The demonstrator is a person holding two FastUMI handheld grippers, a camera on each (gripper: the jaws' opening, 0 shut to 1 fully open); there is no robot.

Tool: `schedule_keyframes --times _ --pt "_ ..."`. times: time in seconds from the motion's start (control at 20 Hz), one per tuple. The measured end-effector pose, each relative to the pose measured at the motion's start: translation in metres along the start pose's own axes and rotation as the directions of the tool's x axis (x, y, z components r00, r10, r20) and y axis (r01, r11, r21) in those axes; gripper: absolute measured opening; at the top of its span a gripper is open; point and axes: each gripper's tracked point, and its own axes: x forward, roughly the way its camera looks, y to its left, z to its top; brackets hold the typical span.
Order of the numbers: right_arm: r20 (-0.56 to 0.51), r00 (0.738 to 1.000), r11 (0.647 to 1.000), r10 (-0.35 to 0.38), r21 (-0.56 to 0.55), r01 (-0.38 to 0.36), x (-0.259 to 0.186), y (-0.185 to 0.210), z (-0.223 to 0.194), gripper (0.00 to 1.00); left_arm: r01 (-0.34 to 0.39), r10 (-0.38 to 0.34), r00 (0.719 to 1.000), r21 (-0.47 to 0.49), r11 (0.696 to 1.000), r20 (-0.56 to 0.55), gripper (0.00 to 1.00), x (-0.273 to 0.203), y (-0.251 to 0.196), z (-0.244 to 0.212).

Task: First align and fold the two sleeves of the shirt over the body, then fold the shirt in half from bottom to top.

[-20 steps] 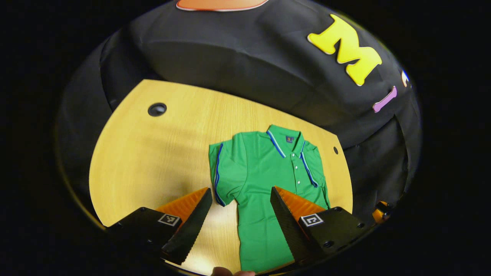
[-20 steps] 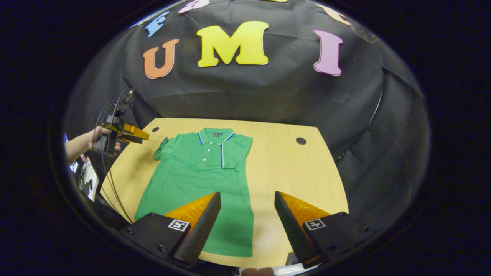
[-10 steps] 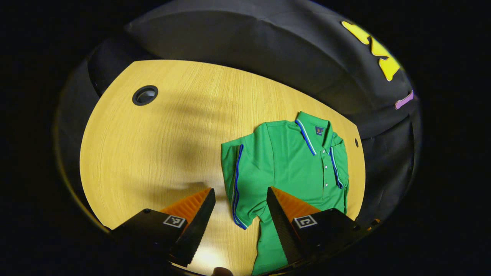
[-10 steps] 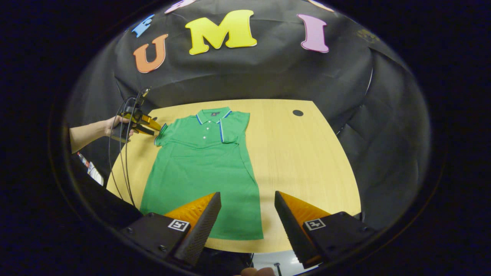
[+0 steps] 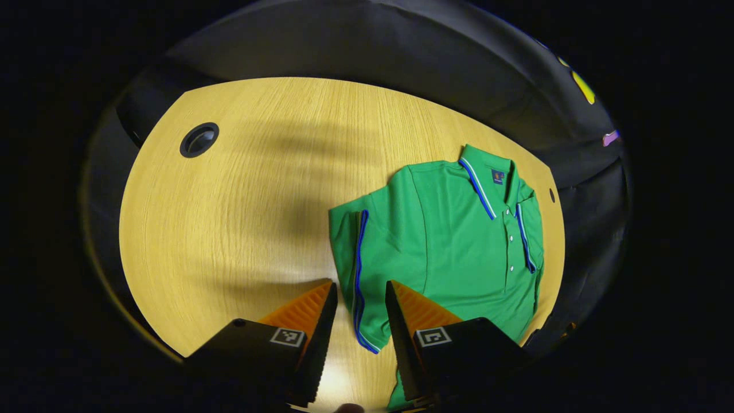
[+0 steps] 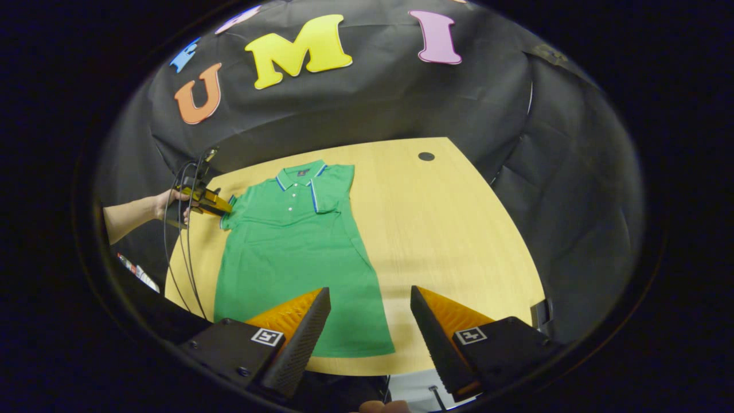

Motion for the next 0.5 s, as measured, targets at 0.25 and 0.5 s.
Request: schedule_keyframes --times 0.25,0.5 --pt "-0.009 1.000 1.000 -0.004 0.019 0.004 0.000 -0.004 -0.007 0.93 -0.036 0.036 0.999 -0.009 0.999 -0.006 0.28 0.004 0.005 0.000" --pt "-0.012 1.000 0.999 -0.015 0.037 0.015 0.000 -0.009 -0.011 0.93 -0.038 0.039 0.999 -0.041 0.998 0.020 0.05 -0.002 0.003 0.002"
